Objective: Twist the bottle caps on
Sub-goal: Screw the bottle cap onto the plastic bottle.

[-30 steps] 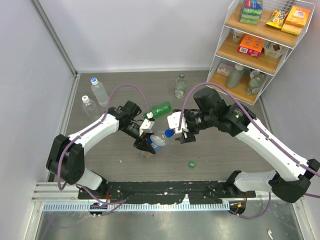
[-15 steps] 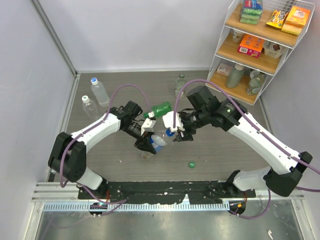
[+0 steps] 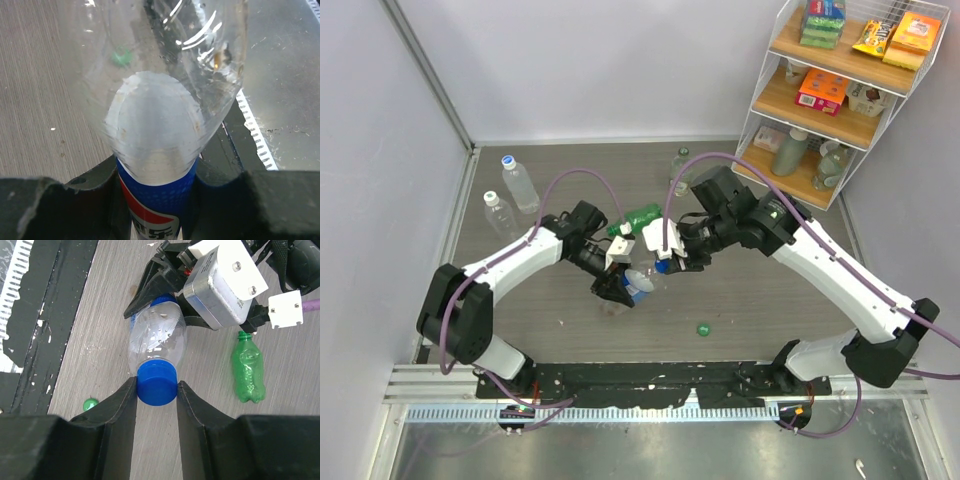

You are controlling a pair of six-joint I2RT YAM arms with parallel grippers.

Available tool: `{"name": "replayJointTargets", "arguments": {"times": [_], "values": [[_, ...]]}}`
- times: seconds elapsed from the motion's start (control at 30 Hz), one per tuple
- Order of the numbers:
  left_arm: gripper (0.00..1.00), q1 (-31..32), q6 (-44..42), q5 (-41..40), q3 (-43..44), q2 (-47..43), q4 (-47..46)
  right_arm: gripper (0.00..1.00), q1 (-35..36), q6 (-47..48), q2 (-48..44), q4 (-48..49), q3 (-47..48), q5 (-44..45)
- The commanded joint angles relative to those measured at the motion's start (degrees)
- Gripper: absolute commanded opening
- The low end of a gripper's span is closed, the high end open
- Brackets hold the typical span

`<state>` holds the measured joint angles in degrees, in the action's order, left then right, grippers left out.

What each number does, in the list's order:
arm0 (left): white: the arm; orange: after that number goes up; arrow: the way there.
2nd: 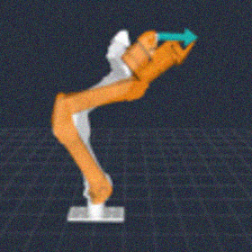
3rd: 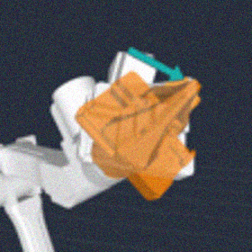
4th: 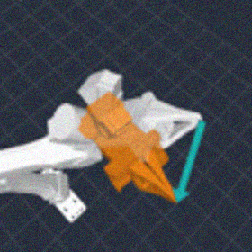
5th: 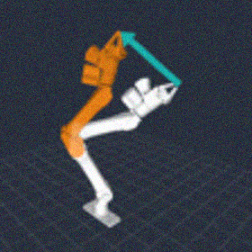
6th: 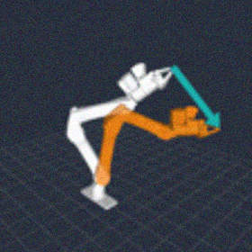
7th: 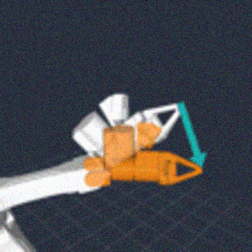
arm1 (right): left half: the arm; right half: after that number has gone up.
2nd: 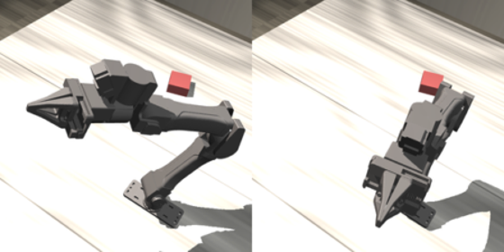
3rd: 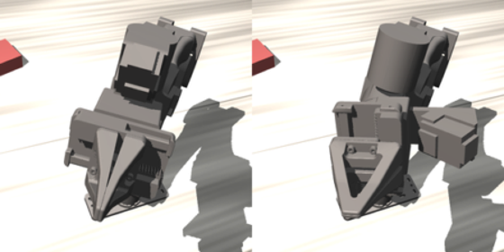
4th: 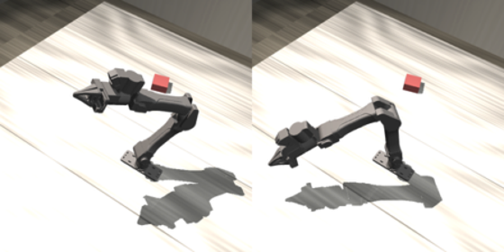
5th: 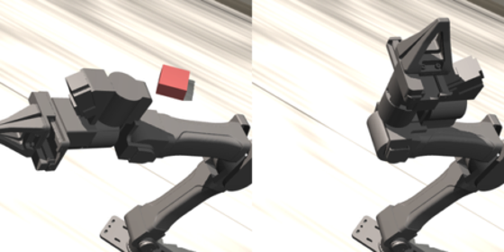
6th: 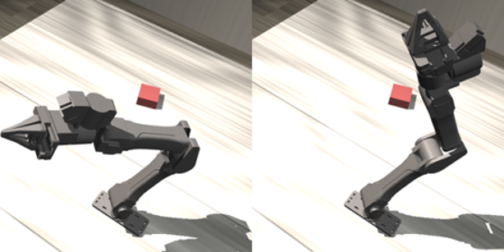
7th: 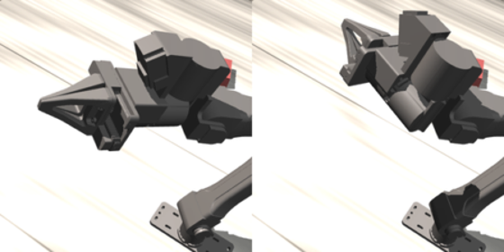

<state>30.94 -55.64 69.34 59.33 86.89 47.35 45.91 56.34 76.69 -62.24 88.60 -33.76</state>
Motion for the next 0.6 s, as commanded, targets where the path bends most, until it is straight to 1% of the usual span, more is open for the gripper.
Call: {"name": "replayJointTargets", "arguments": {"times": [0.0,0.03,0.07,0.1,0.17,0.2,0.27,0.3,0.4,0.43,0.47,0.53,0.57], "values": [[0.01,-0.09,1.32,1.67,0.79,-1.99,-2.61,0.12,0.23,-0.70,1.19,-3.24,2.37,-0.43],[0.01,-0.18,1.76,1.50,0.79,-2.95,-3.31,0.07,0.23,-0.96,1.36,-3.24,2.28,-0.26],[0.00,-0.09,4.72,0.89,0.26,-4.00,-6.10,0.06,0.15,-1.75,1.27,-3.07,2.02,-0.17],[0.00,-0.09,11.27,-0.42,-1.05,-5.23,-12.40,0.01,0.14,-2.54,1.27,-2.89,1.84,-0.34],[0.00,0.70,21.74,-7.08,-3.94,-8.65,-23.30,0.01,0.06,-3.51,0.75,-2.19,0.36,-0.78],[0.00,1.66,25.54,-13.12,-5.26,-10.76,-28.32,0.01,0.14,-3.86,0.40,-1.66,-0.17,-1.39],[0.00,4.90,27.16,-25.85,-7.38,-14.72,-32.66,0.01,0.15,-5.79,-0.57,-0.09,-1.93,-1.49],[0.00,6.14,27.07,-28.62,-8.00,-17.00,-33.63,0.01,0.14,-7.28,-0.83,0.79,-3.42,-1.40],[0.00,6.85,29.70,-29.35,-9.75,-21.57,-37.67,0.01,0.06,-12.29,-2.15,4.48,-6.32,-0.26],[0.00,7.20,32.06,-30.22,-10.98,-22.81,-40.64,0.01,0.06,-15.52,-2.59,7.54,-7.72,0.18],[0.00,7.73,33.39,-32.14,-12.30,-23.95,-42.76,0.01,0.06,-16.77,-3.81,8.96,-8.78,0.97],[0.01,10.09,35.68,-39.07,-14.32,-25.89,-46.89,0.01,0.06,-24.22,-6.36,15.98,-12.03,3.43],[0.01,11.06,35.51,-42.41,-14.77,-26.42,-47.00,0.01,0.06,-26.34,-7.16,19.57,-14.13,4.31]]}}
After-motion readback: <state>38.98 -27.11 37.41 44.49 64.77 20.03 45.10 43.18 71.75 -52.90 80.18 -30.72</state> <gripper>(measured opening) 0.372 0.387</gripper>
